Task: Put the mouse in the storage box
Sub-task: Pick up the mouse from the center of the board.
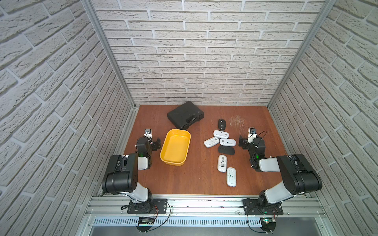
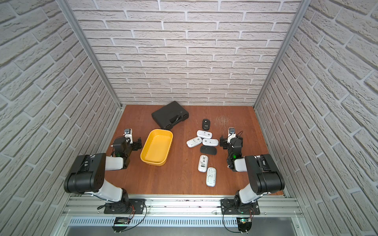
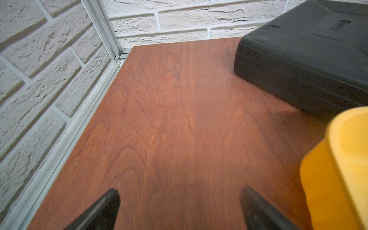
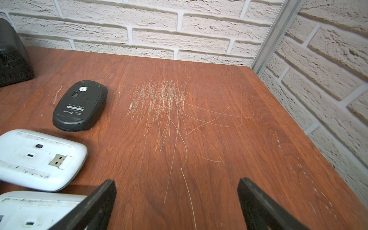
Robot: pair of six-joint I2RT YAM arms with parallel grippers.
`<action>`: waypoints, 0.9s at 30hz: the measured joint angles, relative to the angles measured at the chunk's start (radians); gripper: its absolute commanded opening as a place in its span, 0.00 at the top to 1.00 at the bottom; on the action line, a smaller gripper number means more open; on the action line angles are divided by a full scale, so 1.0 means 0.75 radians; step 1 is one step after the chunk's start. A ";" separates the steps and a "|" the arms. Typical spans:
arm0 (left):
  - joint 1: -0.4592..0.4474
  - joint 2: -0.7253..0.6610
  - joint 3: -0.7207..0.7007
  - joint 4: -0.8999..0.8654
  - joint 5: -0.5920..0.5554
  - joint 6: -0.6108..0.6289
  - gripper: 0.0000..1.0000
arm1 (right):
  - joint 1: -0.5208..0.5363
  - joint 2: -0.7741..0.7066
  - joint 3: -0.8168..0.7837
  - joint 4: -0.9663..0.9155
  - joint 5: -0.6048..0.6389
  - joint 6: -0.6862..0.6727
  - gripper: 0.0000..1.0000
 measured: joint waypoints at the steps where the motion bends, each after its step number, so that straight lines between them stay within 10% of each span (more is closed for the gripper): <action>1: -0.002 0.000 0.000 0.000 -0.005 0.000 0.02 | 0.000 0.000 0.000 0.000 0.000 0.000 0.01; 10: -0.240 -0.384 0.031 -0.248 -0.362 0.029 0.02 | 0.000 -0.010 0.000 -0.011 -0.011 -0.001 0.01; 15: -0.276 -0.735 0.235 -0.627 -0.424 -0.249 0.02 | 0.004 -0.350 0.076 -0.416 -0.018 0.019 0.01; 24: 0.008 -0.986 0.499 -1.375 -0.047 -0.752 0.02 | -0.030 -0.876 0.472 -1.226 0.429 0.624 0.00; 27: 0.175 -1.043 0.478 -1.540 0.176 -0.840 0.02 | -0.061 -0.850 0.381 -1.332 0.341 0.660 0.05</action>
